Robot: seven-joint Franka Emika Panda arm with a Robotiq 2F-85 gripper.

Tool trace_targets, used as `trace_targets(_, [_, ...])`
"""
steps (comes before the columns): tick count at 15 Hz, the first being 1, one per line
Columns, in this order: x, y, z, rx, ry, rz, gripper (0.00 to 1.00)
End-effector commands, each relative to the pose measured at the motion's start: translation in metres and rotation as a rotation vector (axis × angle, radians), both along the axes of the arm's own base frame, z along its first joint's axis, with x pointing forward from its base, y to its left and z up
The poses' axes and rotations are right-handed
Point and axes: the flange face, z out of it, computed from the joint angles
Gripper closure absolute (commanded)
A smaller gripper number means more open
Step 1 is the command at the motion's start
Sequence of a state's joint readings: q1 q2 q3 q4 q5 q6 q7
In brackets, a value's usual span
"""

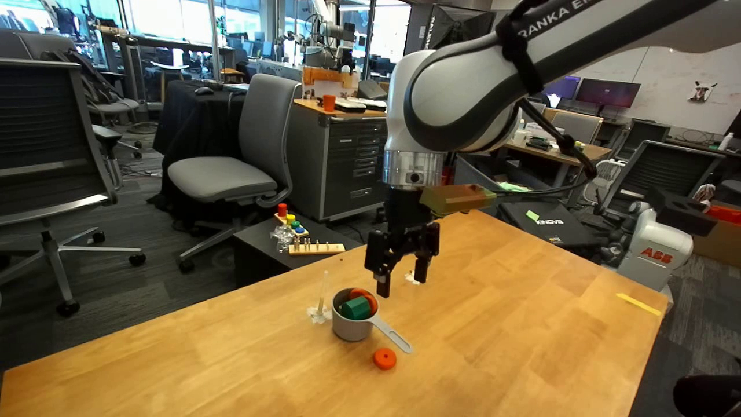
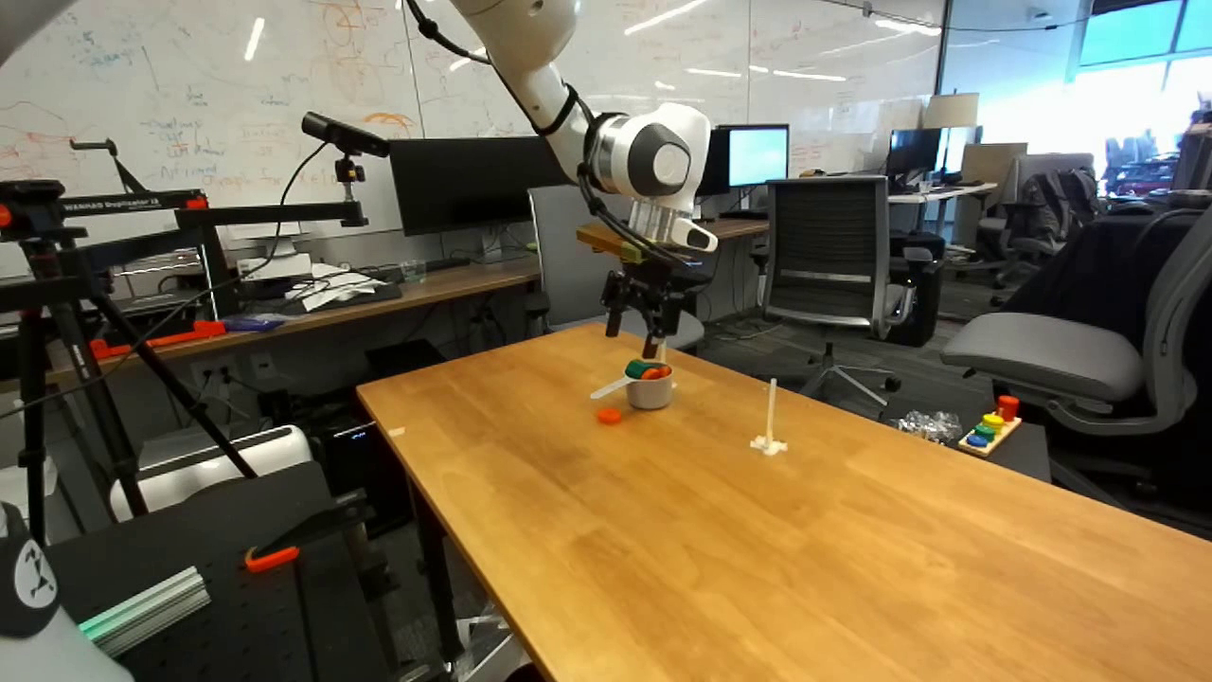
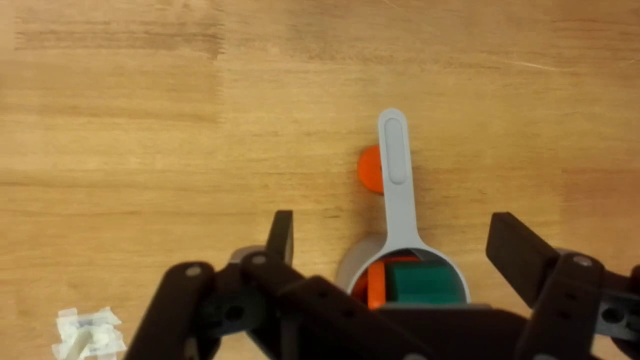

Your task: Put all the blocks and rings in the cup

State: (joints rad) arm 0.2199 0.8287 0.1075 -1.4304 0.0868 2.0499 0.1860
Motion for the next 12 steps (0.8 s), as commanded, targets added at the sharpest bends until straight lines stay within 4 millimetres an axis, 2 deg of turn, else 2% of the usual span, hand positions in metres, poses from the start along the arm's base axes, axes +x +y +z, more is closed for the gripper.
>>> trace_targets(1, [-0.001,-0.002,-0.005,-0.005,0.010,-0.002,0.00])
trace_targets(8, [-0.002,0.000,-0.010,-0.014,0.013,-0.001,0.00])
trace_targets(12, [-0.007,0.017,-0.021,-0.013,0.006,0.024,0.00])
